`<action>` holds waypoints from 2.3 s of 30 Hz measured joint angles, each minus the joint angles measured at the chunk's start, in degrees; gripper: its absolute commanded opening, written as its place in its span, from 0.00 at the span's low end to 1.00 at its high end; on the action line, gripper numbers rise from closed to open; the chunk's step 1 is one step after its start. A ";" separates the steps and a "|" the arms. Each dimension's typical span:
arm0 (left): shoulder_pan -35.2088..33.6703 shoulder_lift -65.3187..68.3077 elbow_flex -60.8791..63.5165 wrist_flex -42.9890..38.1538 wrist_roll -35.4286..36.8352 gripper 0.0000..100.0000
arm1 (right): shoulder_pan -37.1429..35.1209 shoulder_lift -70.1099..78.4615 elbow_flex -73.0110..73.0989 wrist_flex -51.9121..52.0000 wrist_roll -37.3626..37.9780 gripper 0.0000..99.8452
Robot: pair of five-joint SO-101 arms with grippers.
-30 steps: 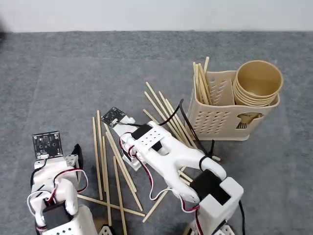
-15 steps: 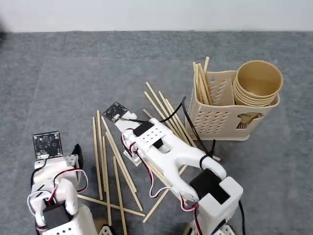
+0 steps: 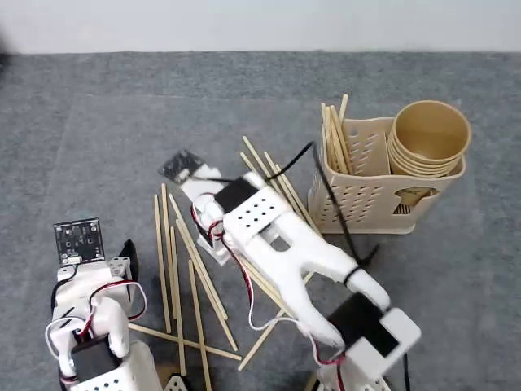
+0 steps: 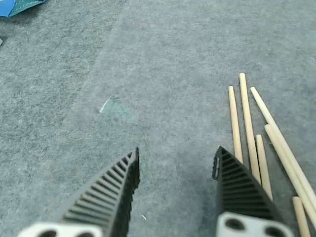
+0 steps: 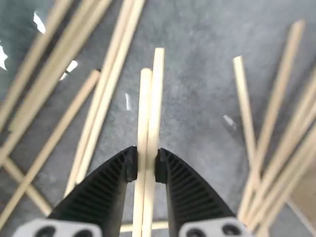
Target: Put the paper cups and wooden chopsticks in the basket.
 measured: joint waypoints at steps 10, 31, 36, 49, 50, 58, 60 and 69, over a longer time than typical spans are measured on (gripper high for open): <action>0.00 0.00 0.00 0.00 0.00 0.23 | 6.24 -11.43 -20.75 10.99 0.00 0.01; 0.00 0.00 0.44 0.00 0.00 0.23 | 26.81 -32.44 -29.71 -12.40 -0.62 0.01; 0.00 0.00 0.44 0.00 0.00 0.23 | 31.12 -34.02 -23.82 -19.08 -0.62 0.01; 0.00 0.00 0.44 0.00 0.00 0.23 | 32.62 -51.87 24.79 -53.71 0.88 0.01; 0.00 0.00 0.44 0.00 0.00 0.23 | 32.53 -52.57 28.13 -56.18 1.49 0.01; 0.00 0.00 0.44 0.00 -0.09 0.23 | 33.05 -53.10 38.33 -63.38 2.37 0.08; 0.00 0.00 0.44 0.00 -0.09 0.23 | 32.79 -53.10 38.42 -62.51 2.37 0.17; 0.00 0.00 0.44 0.00 -0.09 0.23 | 32.88 -53.36 32.70 -50.55 2.37 0.16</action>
